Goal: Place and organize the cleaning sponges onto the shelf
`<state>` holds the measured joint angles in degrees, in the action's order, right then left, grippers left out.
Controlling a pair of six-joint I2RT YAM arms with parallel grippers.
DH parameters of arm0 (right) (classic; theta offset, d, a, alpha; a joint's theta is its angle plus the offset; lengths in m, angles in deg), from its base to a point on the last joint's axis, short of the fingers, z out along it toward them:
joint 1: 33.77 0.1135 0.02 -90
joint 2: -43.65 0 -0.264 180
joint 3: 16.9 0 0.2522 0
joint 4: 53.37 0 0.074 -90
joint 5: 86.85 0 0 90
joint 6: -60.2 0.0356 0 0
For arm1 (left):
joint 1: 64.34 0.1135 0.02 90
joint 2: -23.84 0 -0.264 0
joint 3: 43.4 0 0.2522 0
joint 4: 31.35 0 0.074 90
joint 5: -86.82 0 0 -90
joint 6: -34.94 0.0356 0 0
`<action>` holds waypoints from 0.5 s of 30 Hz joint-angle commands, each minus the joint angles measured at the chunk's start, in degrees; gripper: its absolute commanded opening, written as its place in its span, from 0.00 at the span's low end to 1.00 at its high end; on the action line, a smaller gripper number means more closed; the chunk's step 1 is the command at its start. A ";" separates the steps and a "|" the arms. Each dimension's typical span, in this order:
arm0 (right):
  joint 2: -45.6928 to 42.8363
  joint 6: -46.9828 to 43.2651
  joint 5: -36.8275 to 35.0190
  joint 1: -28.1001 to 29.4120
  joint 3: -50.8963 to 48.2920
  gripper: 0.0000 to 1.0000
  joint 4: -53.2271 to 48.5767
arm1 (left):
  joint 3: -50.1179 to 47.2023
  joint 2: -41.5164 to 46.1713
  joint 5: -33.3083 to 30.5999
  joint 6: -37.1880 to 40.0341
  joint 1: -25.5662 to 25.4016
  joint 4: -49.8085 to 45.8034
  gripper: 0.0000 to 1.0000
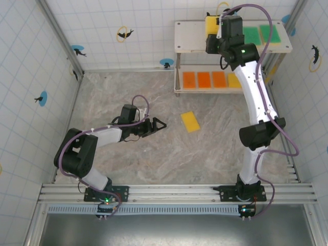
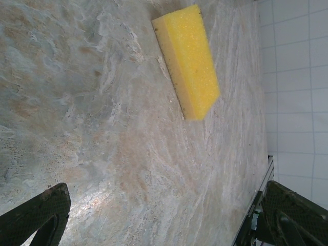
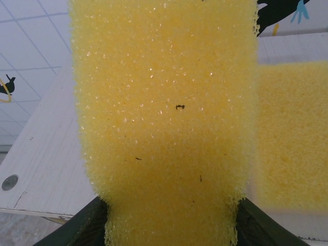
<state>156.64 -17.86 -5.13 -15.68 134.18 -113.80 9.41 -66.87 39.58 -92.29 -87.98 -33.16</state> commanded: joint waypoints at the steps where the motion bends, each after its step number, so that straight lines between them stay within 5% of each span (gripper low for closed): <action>1: 1.77 1.31 0.83 0.45 2.47 0.55 1.83 | -0.44 1.31 0.01 2.03 0.52 -0.98 0.98; 15: 3.20 1.86 -1.22 0.76 2.54 0.57 2.63 | -1.89 1.84 0.30 2.93 1.51 -0.69 0.97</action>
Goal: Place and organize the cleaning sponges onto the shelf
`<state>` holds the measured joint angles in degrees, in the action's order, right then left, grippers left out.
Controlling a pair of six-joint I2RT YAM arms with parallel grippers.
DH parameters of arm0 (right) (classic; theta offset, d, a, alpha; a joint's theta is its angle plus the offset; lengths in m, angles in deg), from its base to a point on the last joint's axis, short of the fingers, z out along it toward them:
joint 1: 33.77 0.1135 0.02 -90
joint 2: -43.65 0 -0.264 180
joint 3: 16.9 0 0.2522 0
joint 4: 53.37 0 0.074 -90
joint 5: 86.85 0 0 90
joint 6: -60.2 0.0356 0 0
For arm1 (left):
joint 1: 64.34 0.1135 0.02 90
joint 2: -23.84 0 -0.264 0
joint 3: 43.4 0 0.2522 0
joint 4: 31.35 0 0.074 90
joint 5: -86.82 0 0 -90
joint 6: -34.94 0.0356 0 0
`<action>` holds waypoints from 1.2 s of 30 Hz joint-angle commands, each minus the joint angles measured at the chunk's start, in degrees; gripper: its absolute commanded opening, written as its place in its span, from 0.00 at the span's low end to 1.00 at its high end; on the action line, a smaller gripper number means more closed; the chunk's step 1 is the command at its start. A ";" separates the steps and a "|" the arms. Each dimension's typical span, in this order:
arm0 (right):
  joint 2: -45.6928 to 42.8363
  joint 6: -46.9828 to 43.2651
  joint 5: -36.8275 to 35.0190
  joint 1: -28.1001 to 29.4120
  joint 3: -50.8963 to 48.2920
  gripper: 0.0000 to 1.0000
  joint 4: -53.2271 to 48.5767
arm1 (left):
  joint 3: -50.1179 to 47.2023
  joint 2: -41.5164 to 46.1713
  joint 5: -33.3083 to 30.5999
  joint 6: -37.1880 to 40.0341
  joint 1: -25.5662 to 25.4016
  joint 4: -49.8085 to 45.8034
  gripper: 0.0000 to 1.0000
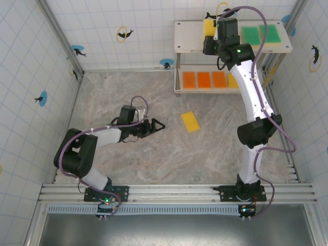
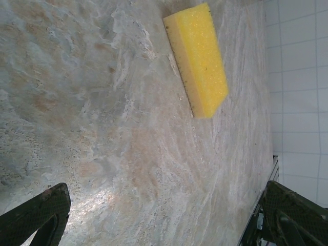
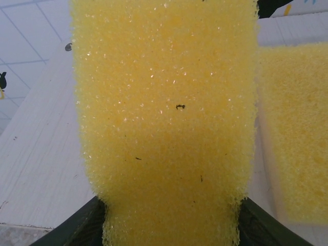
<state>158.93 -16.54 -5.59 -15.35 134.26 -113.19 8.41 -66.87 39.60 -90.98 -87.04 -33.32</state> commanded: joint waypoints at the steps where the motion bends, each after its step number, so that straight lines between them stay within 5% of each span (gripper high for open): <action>1: 0.99 0.56 -0.85 0.41 2.47 0.57 2.07 | -0.86 1.82 0.28 1.59 0.59 -0.54 0.98; 36: 2.93 1.90 -3.21 0.89 2.25 0.68 4.98 | -1.39 2.47 1.14 1.90 2.04 -0.46 0.98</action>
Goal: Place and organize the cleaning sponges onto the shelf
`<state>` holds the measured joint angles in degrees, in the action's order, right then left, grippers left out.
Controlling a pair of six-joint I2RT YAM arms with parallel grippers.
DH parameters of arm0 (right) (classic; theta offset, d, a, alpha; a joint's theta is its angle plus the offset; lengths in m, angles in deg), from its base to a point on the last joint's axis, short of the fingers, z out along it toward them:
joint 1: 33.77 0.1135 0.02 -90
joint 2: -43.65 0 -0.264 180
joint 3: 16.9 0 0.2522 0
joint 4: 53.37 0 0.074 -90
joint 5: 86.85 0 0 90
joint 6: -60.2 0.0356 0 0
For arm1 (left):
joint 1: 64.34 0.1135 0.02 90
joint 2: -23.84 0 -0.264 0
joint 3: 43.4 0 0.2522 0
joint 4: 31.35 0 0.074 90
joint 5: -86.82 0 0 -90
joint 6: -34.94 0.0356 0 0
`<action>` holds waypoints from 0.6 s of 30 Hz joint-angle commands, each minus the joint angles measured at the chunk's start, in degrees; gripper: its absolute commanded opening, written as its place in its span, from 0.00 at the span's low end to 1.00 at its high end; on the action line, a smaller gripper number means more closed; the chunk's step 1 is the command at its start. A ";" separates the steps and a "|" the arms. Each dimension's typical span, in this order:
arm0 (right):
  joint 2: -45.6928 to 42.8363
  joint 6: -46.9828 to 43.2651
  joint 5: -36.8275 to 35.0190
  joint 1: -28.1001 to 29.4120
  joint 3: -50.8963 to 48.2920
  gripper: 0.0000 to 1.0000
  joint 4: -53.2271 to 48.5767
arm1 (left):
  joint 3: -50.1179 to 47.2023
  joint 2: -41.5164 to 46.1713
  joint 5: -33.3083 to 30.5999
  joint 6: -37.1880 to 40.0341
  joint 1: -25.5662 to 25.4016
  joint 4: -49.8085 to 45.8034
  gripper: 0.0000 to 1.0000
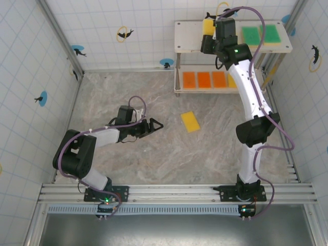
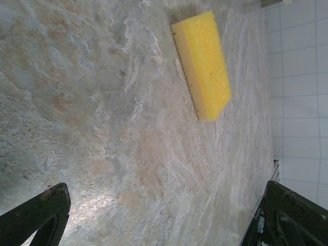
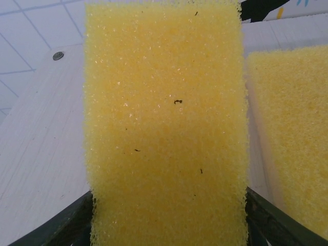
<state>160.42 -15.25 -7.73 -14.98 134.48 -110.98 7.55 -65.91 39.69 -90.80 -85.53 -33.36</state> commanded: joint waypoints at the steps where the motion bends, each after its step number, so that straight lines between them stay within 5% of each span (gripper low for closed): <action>1: 1.46 0.69 -1.17 0.63 1.92 0.68 2.98 | -0.55 1.59 0.99 1.66 0.60 -0.41 0.98; 18: 2.15 0.22 -4.74 1.48 1.45 0.69 3.85 | -1.41 1.95 1.12 1.81 1.10 -0.23 0.98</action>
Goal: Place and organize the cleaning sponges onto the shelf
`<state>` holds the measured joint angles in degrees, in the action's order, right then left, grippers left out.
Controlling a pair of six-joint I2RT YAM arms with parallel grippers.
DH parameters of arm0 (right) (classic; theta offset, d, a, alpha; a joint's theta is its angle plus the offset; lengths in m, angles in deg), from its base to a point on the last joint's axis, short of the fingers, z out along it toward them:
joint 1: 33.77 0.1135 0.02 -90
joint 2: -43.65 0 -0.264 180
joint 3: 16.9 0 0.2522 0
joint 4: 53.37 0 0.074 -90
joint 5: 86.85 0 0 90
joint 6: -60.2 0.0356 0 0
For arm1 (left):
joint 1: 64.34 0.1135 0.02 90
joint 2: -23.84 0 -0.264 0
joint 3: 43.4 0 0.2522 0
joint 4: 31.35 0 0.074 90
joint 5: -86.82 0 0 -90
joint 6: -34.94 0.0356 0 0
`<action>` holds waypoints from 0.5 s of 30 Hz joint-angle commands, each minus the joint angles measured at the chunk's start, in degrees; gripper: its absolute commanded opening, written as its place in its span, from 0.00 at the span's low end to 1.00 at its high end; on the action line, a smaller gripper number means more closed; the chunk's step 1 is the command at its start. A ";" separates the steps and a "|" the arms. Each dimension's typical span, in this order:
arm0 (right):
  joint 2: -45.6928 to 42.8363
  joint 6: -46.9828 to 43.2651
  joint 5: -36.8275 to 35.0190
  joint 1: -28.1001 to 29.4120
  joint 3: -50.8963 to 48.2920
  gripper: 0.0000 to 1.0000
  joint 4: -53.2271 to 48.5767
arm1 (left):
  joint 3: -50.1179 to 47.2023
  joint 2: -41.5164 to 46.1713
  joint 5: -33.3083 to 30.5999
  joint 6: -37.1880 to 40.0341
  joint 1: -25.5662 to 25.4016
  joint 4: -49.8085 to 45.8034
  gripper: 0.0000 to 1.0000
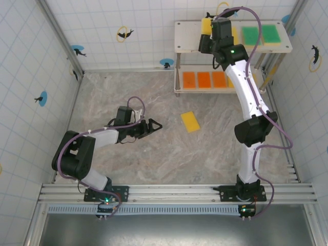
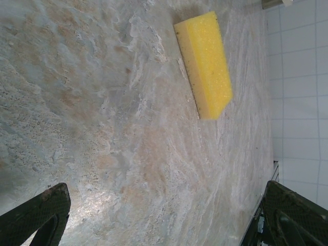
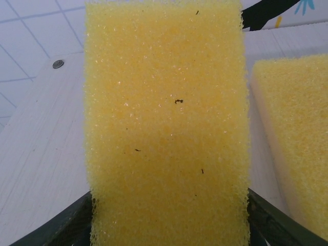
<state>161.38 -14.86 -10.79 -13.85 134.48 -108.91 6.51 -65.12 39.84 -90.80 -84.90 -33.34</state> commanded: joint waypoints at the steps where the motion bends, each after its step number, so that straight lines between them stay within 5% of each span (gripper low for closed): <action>1: 1.10 -0.17 -1.80 0.33 1.29 0.69 1.83 | -0.32 1.06 0.96 1.81 0.51 -0.26 0.98; 15: 0.60 -0.54 -1.60 0.23 -0.10 0.73 2.64 | 0.07 1.14 1.01 1.71 0.61 -0.89 0.98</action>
<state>161.38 -15.12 -11.84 -13.85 134.48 -108.86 6.51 -65.12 39.84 -90.80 -84.90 -33.34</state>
